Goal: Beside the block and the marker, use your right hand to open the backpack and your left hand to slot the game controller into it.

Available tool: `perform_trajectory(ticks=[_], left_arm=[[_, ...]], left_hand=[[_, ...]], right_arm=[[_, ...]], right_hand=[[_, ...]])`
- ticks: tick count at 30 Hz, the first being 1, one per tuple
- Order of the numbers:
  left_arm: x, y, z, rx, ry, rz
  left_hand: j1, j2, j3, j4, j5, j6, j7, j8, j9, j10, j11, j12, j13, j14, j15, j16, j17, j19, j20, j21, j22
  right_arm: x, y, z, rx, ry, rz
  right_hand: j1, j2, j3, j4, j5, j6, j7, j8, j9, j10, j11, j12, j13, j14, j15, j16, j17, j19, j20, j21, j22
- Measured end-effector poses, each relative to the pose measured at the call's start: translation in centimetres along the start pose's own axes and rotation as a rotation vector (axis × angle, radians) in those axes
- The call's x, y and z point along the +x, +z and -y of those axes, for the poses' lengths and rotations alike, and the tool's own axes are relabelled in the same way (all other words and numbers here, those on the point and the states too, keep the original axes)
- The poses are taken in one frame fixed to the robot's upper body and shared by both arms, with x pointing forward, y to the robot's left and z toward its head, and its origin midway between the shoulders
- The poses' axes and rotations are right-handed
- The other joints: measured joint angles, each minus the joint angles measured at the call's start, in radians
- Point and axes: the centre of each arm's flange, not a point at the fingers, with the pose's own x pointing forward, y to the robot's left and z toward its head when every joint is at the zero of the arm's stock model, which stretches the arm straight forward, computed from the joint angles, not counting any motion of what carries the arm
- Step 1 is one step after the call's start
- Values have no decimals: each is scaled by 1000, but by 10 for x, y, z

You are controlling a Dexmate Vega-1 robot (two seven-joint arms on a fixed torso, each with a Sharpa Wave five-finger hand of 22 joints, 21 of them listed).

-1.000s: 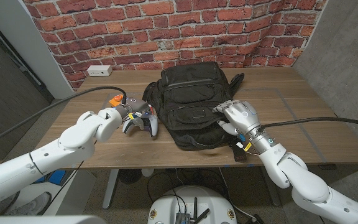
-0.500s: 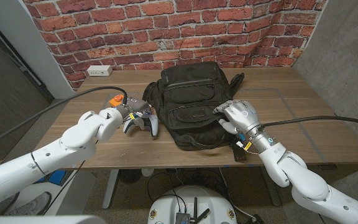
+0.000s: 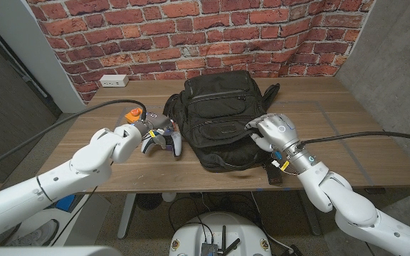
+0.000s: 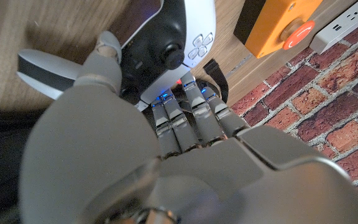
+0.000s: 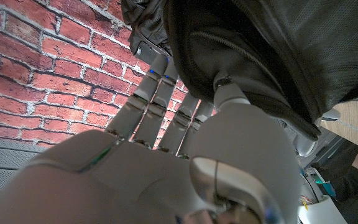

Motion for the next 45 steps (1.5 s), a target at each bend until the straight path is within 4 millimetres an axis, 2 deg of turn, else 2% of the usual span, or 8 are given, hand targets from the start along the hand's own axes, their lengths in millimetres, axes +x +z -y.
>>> perform_trajectory(ticks=[12,24,25,34,37,45], left_arm=[[-6,3,1,-5,-1,-12],[-9,3,1,-8,1,-22],[-9,3,1,-8,2,-24],[-11,5,1,-11,5,-26],[-12,5,-1,-11,11,-29],[-15,9,-5,-13,20,-19]], left_hand=[[0,0,0,0,-1,0,0,-2,1,0,0,-3,0,0,0,0,-1,0,0,0,0],[0,0,0,0,-2,0,0,2,1,0,0,1,0,0,0,1,0,0,0,0,0],[0,0,2,-2,-2,0,0,2,1,1,1,1,0,0,0,2,0,0,0,0,0],[0,0,3,-3,0,0,0,2,0,2,2,0,0,0,0,2,0,0,0,0,0],[0,0,3,-3,0,0,0,2,0,2,2,0,0,0,0,2,0,0,0,0,0],[0,0,3,-3,0,0,0,1,0,2,2,-1,0,0,0,2,0,0,0,0,0]], right_arm=[[6,-8,3,50,-1,-8],[12,-16,6,124,15,-33],[16,-20,11,129,3,-41],[20,-24,14,181,25,-63],[24,-25,21,203,19,-74],[23,-30,12,229,80,-111]], right_hand=[[-5,5,12,-1,-7,9,9,3,0,21,-7,5,11,25,-3,0,0,11,0,15,4],[-5,5,23,-4,-8,14,14,3,0,31,2,5,17,41,-9,0,0,14,-4,21,9],[-5,5,24,-4,-8,14,14,3,0,32,4,5,18,41,-9,0,0,16,-5,25,9],[-5,5,28,-8,-11,20,20,-2,1,36,8,3,22,50,-14,0,1,20,-5,32,9],[-5,5,28,-8,-11,20,20,-3,1,37,9,3,23,50,-14,0,2,23,-6,37,9],[-5,5,32,-12,-14,24,24,-6,1,37,9,3,28,59,-16,0,3,27,-9,45,14]])
